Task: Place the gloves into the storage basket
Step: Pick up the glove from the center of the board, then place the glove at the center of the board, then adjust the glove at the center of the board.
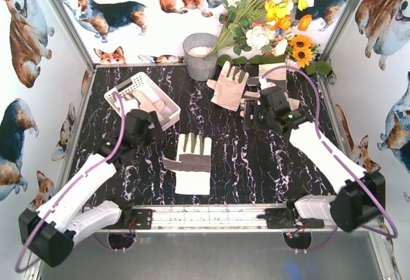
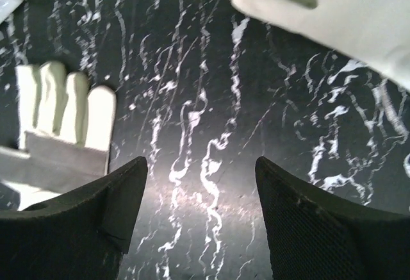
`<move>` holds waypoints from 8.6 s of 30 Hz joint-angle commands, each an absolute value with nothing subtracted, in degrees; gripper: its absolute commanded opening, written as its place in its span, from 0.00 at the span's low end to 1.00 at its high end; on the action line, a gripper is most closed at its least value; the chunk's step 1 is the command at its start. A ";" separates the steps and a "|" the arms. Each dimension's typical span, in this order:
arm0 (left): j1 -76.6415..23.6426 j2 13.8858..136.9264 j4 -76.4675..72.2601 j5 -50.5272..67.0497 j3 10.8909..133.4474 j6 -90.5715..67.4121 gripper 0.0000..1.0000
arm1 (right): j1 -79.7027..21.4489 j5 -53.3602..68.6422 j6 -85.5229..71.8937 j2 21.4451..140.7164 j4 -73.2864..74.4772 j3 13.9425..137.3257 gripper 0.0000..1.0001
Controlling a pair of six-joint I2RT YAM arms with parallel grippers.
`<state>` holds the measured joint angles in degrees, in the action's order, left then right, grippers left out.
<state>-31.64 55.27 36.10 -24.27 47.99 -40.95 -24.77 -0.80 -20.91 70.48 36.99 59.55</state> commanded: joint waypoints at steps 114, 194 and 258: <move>-59.39 83.77 -11.68 -17.03 42.70 -51.39 0.54 | -36.75 -11.90 -31.66 61.54 32.68 44.84 0.84; -71.80 94.13 -7.94 -19.49 47.68 -48.34 0.30 | -20.92 23.30 -31.34 57.15 40.72 38.26 0.20; -62.45 71.58 23.39 -29.06 40.61 -53.61 0.76 | -21.69 11.30 -30.73 59.61 40.81 42.55 0.40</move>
